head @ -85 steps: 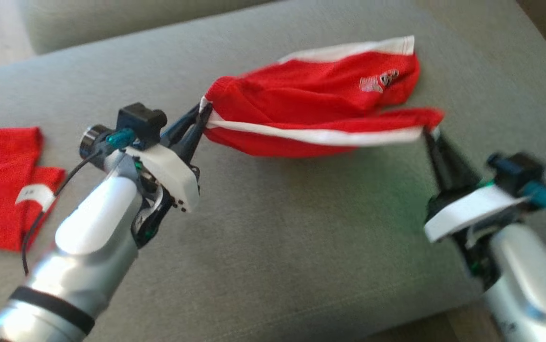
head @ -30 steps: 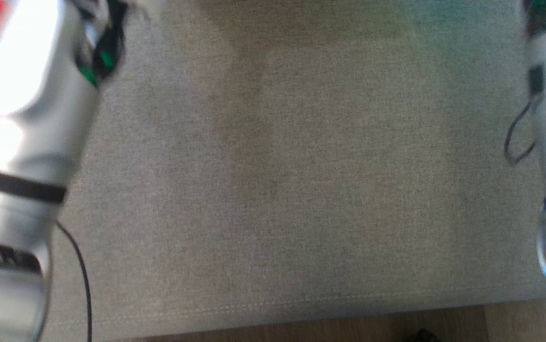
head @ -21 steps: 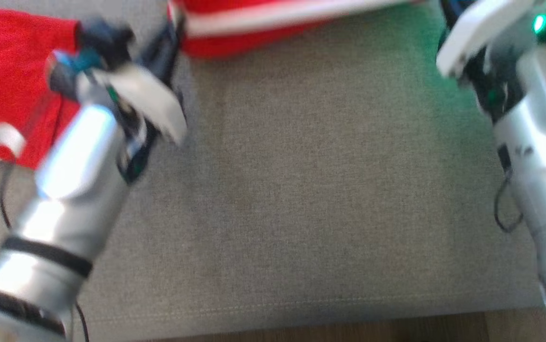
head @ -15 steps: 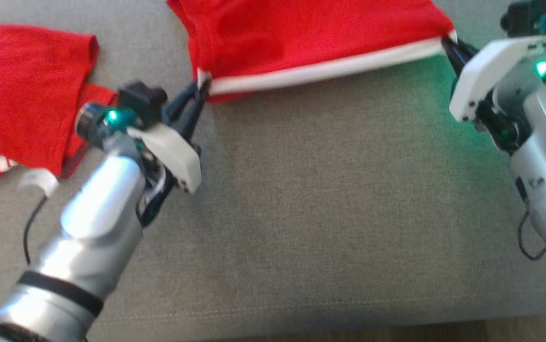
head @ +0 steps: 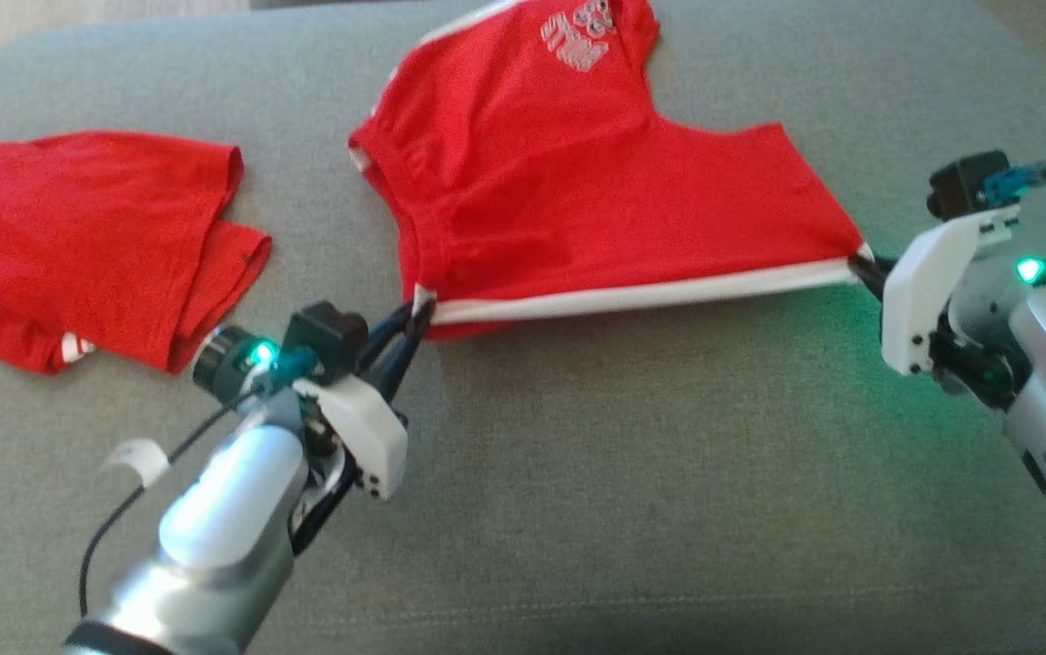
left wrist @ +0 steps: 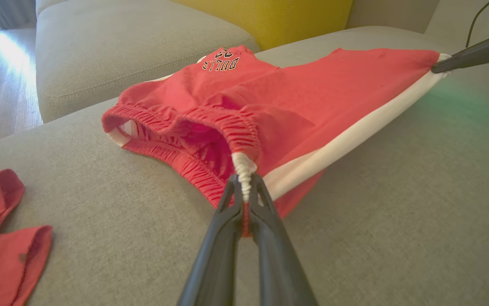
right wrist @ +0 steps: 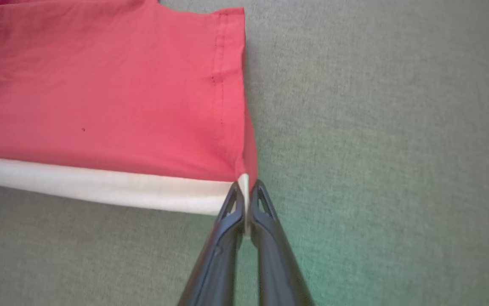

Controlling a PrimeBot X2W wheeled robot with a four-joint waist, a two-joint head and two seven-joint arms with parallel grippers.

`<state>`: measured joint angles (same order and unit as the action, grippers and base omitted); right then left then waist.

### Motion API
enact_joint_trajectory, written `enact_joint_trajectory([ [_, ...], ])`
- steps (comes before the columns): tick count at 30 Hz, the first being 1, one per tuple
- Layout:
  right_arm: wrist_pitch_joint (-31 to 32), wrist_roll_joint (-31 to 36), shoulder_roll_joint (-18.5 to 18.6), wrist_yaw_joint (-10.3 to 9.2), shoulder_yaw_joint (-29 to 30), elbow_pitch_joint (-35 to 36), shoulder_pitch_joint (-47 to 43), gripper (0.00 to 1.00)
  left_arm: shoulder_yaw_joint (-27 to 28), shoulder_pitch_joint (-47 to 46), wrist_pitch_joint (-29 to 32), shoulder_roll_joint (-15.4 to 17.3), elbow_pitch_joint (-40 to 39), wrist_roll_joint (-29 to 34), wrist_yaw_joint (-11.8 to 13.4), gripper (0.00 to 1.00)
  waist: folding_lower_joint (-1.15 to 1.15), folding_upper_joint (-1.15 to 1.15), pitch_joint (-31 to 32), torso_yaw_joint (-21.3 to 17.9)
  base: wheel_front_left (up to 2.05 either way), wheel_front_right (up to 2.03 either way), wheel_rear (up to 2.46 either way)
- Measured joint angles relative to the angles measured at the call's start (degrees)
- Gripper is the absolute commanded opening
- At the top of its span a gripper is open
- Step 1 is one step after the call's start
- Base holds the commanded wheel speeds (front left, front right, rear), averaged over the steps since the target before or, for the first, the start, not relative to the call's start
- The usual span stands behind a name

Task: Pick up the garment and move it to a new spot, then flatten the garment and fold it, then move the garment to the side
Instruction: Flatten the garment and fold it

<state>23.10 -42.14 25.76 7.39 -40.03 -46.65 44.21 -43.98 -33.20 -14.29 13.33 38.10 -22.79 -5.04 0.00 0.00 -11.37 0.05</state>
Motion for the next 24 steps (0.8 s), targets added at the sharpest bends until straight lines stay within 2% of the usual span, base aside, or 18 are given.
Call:
enact_joint_trajectory([
  [13, 8.8, -9.3, 7.4, 0.16, -5.1, 7.4, -7.8, 0.00, -1.9, 8.9, 0.0, -0.4, -1.9, 0.4, -0.5, 0.00, 0.00, 0.00, 5.7, 0.1, 0.00, 0.00, 0.00],
  [19, 16.4, -14.4, 11.9, 0.16, -7.2, 12.5, -13.4, 0.00, -4.4, 14.9, 0.4, 0.2, -3.7, -0.8, -1.5, 0.00, 0.00, 0.00, 9.4, 0.0, 0.00, 0.00, 0.00],
  [24, 21.2, -17.4, 16.0, 0.16, -7.5, 16.9, -18.1, 0.00, -6.0, 19.5, 2.3, 1.8, -8.5, -1.7, -1.8, 0.00, 0.00, 0.00, 11.9, 0.0, 0.00, 0.00, 0.00],
])
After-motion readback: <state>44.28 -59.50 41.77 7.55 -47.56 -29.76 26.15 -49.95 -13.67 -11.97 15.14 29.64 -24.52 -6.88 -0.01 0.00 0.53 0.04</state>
